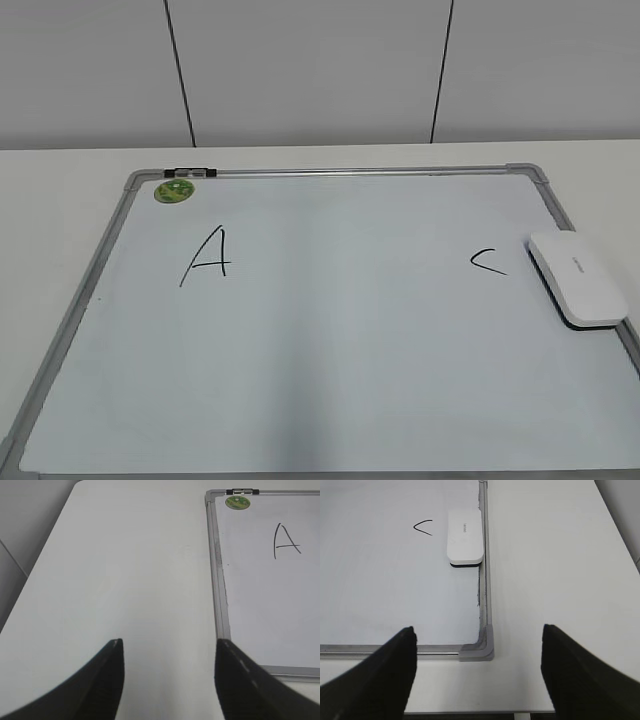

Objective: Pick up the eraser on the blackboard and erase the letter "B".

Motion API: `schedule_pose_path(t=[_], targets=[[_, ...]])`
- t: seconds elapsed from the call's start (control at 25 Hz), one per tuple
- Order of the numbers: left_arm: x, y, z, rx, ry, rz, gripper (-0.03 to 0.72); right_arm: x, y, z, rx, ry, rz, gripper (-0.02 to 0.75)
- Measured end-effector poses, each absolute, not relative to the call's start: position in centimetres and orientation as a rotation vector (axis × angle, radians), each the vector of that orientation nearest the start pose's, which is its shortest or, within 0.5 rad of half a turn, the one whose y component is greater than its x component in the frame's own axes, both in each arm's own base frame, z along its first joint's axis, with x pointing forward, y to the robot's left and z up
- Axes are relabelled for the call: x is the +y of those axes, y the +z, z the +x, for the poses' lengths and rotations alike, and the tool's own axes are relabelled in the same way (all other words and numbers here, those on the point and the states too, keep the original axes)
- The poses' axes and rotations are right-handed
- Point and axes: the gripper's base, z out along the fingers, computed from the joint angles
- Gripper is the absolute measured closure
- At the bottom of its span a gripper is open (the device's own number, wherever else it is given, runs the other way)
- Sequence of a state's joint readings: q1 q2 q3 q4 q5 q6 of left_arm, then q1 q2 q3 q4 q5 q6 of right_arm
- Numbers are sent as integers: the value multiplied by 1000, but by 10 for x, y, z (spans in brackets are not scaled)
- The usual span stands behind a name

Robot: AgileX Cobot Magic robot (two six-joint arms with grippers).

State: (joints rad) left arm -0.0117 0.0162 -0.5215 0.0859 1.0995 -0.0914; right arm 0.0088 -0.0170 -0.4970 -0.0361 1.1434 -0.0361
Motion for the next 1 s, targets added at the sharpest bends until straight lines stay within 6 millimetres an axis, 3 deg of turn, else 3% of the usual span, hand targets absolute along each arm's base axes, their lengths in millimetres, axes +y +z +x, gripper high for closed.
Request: schedule_pose_path(t=[1.0], targets=[[7,280,-7,2073,40,-89,252,-3,270,-11,2116,-61,-46,164]])
